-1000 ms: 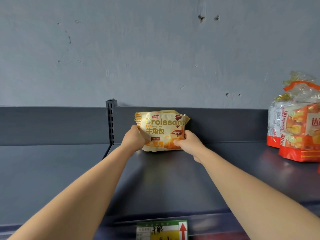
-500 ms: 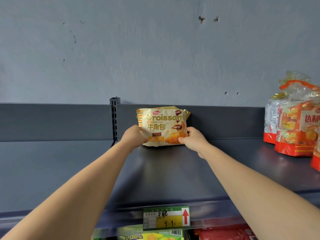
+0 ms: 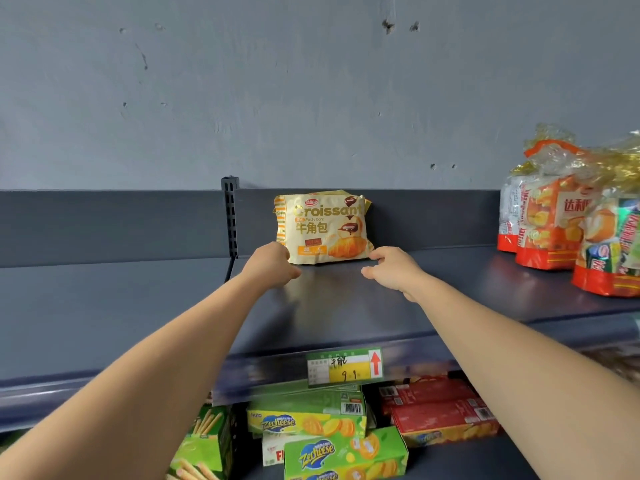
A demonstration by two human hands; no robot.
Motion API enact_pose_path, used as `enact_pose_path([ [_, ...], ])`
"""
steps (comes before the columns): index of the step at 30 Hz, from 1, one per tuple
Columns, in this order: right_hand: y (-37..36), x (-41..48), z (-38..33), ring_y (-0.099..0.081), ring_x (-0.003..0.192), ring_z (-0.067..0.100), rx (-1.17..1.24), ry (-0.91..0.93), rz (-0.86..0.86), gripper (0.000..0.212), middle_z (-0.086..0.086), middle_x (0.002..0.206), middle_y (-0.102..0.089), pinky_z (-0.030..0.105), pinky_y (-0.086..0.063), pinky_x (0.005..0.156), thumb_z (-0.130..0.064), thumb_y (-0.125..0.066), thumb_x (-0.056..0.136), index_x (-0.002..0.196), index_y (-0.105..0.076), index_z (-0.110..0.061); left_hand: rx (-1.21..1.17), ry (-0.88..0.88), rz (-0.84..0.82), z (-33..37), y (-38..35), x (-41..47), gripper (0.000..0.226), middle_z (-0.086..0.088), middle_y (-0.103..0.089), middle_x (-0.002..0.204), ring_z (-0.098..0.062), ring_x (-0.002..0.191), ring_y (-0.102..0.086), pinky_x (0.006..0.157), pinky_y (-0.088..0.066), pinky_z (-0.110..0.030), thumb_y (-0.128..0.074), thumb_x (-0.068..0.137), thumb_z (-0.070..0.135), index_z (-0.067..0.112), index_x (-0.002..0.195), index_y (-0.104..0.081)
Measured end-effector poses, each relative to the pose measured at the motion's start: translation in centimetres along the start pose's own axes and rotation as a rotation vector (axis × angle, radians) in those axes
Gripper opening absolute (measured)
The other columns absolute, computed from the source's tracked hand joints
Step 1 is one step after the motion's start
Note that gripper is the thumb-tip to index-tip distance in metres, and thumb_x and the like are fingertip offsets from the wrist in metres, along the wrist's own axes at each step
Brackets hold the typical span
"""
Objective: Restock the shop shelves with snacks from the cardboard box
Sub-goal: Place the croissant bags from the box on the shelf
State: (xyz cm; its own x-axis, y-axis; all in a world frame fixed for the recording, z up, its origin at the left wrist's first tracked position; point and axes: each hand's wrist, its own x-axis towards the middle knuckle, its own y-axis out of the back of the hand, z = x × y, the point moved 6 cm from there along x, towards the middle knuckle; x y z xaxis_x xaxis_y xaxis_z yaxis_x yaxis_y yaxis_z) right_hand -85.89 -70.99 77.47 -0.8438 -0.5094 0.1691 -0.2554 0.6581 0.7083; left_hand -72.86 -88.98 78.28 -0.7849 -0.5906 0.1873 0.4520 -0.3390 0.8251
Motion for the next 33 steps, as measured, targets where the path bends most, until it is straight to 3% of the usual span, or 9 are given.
enact_pose_path([
  [2,0.6,-1.2,0.2,-0.048,0.127,0.025,-0.012,-0.015,0.011,0.052,0.005,0.142,-0.049,0.032,-0.042,0.097,-0.021,-0.062,0.091,0.140,-0.047,-0.014,0.007,-0.037,-0.004,0.6,0.1,-1.3,0.017,-0.012,-0.063,0.109,-0.023,0.093,-0.058,0.080,-0.045,-0.030,-0.063,0.089,0.021,0.009,0.101,-0.058],
  [4,1.4,-2.6,0.3,-0.049,0.125,0.025,-0.018,-0.021,0.024,0.050,0.005,0.140,-0.051,0.033,-0.042,0.097,-0.021,-0.062,0.091,0.139,-0.049,-0.014,0.026,-0.065,0.003,1.4,0.4,-2.8,0.040,-0.011,-0.062,0.124,-0.026,0.108,-0.059,0.086,-0.047,-0.031,-0.063,0.090,0.022,0.004,0.125,-0.058],
  [6,2.4,-4.2,0.6,-0.049,0.125,0.025,-0.016,-0.025,0.038,0.048,0.005,0.140,-0.051,0.032,-0.042,0.096,-0.022,-0.063,0.091,0.137,-0.051,-0.015,0.048,-0.105,0.020,2.6,0.7,-4.2,0.046,-0.010,-0.060,0.129,-0.026,0.114,-0.058,0.090,-0.048,-0.033,-0.063,0.091,0.023,0.006,0.132,-0.055],
  [10,5.2,-7.9,1.5,-0.049,0.125,0.024,-0.027,-0.028,0.084,0.045,0.003,0.139,-0.052,0.031,-0.041,0.094,-0.023,-0.063,0.091,0.134,-0.054,-0.016,0.100,-0.204,0.046,5.7,0.9,-7.2,0.042,-0.009,-0.061,0.127,-0.027,0.112,-0.058,0.091,-0.049,-0.035,-0.063,0.091,0.024,0.008,0.129,-0.058],
  [14,8.1,-12.5,3.5,-0.053,0.122,0.022,-0.054,-0.057,0.150,0.042,0.000,0.137,-0.053,0.033,-0.043,0.101,-0.023,-0.064,0.089,0.130,-0.058,-0.017,0.148,-0.307,0.075,9.0,0.0,-11.3,0.030,-0.011,-0.064,0.115,-0.029,0.102,-0.059,0.084,-0.050,-0.036,-0.059,0.091,0.018,0.006,0.118,-0.063],
  [20,10.5,-21.2,7.3,-0.050,0.126,0.025,-0.174,-0.135,0.163,0.041,0.003,0.137,-0.055,0.037,-0.041,0.105,-0.024,-0.063,0.090,0.130,-0.058,-0.016,0.189,-0.422,0.064,11.6,-3.2,-18.2,0.036,-0.011,-0.062,0.125,-0.031,0.115,-0.057,0.093,-0.049,-0.039,-0.056,0.091,0.016,0.010,0.126,-0.061],
  [27,10.8,-32.6,11.6,-0.055,0.119,0.025,-0.296,-0.283,0.181,0.040,0.004,0.134,-0.058,0.032,-0.046,0.093,-0.024,-0.062,0.089,0.129,-0.060,-0.018,0.330,-0.551,-0.057,12.0,-8.8,-26.7,0.027,-0.010,-0.063,0.118,-0.031,0.107,-0.059,0.085,-0.054,-0.041,-0.058,0.089,0.016,0.011,0.116,-0.063],
  [33,10.0,-42.0,14.4,-0.053,0.121,0.027,-0.343,-0.425,0.221,0.039,0.005,0.134,-0.058,0.036,-0.046,0.100,-0.024,-0.063,0.089,0.128,-0.059,-0.018,0.337,-0.667,-0.190,10.9,-12.7,-32.7,0.031,-0.011,-0.063,0.120,-0.032,0.111,-0.059,0.090,-0.052,-0.042,-0.057,0.089,0.016,0.012,0.120,-0.062],
])
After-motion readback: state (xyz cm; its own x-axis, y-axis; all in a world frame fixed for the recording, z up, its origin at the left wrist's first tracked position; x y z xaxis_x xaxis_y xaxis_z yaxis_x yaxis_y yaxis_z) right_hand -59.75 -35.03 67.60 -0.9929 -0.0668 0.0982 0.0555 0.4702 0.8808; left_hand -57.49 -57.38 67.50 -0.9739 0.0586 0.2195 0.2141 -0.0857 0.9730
